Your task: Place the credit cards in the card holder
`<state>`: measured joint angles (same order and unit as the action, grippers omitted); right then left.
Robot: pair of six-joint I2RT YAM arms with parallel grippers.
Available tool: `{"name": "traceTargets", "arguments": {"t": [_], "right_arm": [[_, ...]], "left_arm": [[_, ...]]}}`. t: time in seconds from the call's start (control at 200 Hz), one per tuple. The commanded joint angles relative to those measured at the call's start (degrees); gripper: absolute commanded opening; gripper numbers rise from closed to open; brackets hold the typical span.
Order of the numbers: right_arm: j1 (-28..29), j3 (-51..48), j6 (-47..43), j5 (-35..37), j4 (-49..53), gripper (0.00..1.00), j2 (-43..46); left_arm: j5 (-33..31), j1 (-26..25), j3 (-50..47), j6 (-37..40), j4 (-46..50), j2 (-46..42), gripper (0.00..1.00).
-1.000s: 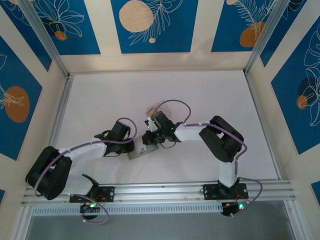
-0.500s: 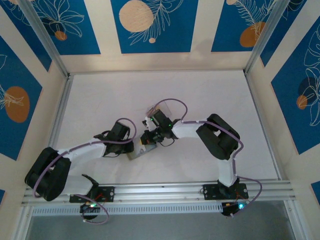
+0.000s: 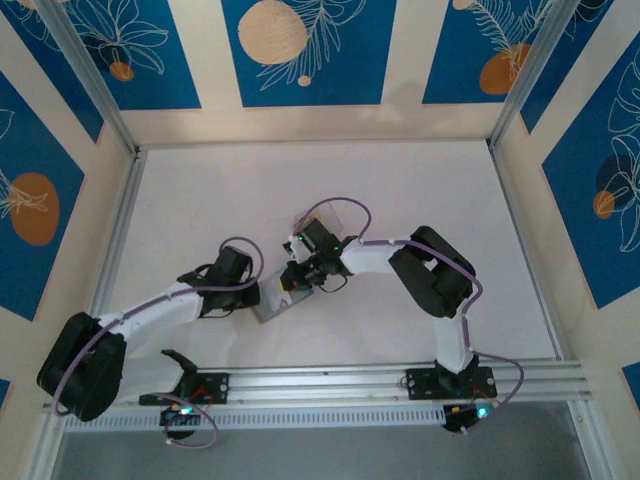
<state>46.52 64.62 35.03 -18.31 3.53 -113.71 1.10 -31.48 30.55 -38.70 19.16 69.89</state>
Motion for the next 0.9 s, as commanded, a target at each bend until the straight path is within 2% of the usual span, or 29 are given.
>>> {"name": "traceTargets", "arguments": {"t": [0.0, 0.13, 0.41, 0.745, 0.895], "right_arm": [[0.85, -0.25, -2.65, 0.49, 9.14, 0.0, -1.73], [0.81, 1.26, -4.29, -0.23, 11.4, 0.0, -2.21], [0.76, 5.25, -7.91, -2.71, 15.64, 0.0, -4.81], [0.39, 7.71, -8.68, -3.16, 17.56, 0.0, -7.14], [0.25, 7.93, -9.35, -3.32, 18.21, 0.0, -7.18]], "left_arm": [[-1.36, 0.81, -1.55, -0.77, 0.37, 2.12, 0.1], [-1.24, 0.95, -2.11, -0.93, -1.2, 5.23, 0.08], [-2.82, 0.9, -2.95, -1.25, -1.27, 4.96, 0.08], [-4.59, 0.9, -3.48, -2.33, 2.83, -2.14, 0.07], [-4.45, 0.9, -2.48, -2.33, 2.72, 0.05, 0.06]]}}
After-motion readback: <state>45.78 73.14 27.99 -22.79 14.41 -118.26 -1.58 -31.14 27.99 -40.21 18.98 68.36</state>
